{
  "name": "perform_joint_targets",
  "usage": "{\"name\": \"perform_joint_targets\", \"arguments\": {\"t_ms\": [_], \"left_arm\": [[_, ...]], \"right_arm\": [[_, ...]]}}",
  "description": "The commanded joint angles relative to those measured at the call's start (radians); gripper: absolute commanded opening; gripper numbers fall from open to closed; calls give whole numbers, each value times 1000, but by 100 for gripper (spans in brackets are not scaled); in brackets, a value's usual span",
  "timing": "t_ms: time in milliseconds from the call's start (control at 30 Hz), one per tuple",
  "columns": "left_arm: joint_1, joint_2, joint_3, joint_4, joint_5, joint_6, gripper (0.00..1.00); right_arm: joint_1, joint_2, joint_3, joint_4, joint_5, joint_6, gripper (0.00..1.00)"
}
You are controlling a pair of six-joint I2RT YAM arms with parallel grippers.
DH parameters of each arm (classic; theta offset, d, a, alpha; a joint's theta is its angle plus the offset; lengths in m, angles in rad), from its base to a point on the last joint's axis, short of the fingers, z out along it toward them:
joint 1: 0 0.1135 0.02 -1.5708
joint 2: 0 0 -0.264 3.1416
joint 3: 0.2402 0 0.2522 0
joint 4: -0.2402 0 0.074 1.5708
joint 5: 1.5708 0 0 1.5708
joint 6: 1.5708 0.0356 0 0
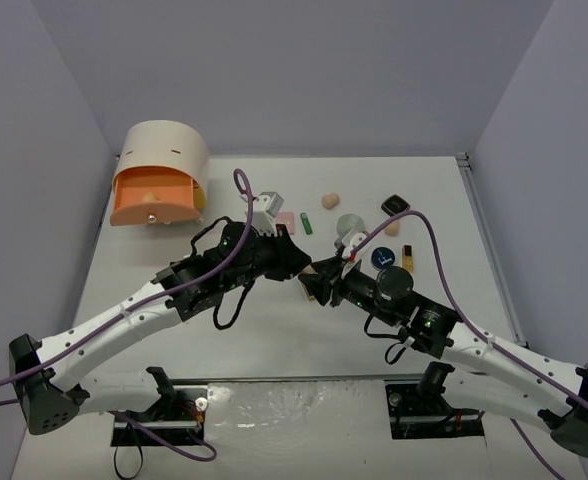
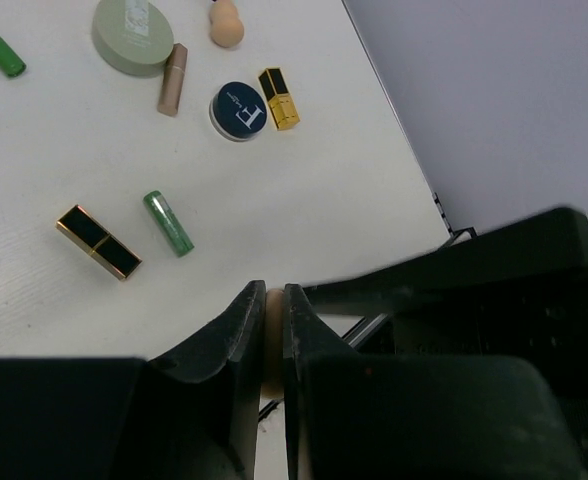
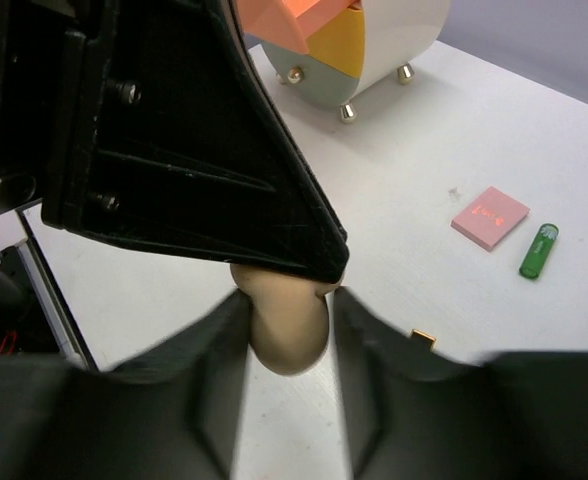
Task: Organize the makeup
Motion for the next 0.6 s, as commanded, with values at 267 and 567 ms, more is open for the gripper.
{"name": "perform_joint_targets", "arguments": {"t_ms": [267,567], "left_arm": [[-2,-53,102,-89,-191,139,0],[279,-55,275,-189,-302,366,0]], "right_arm": [[1,-31,20,50,98,-7,97],[1,-150,13,-60,221,0,100]]}}
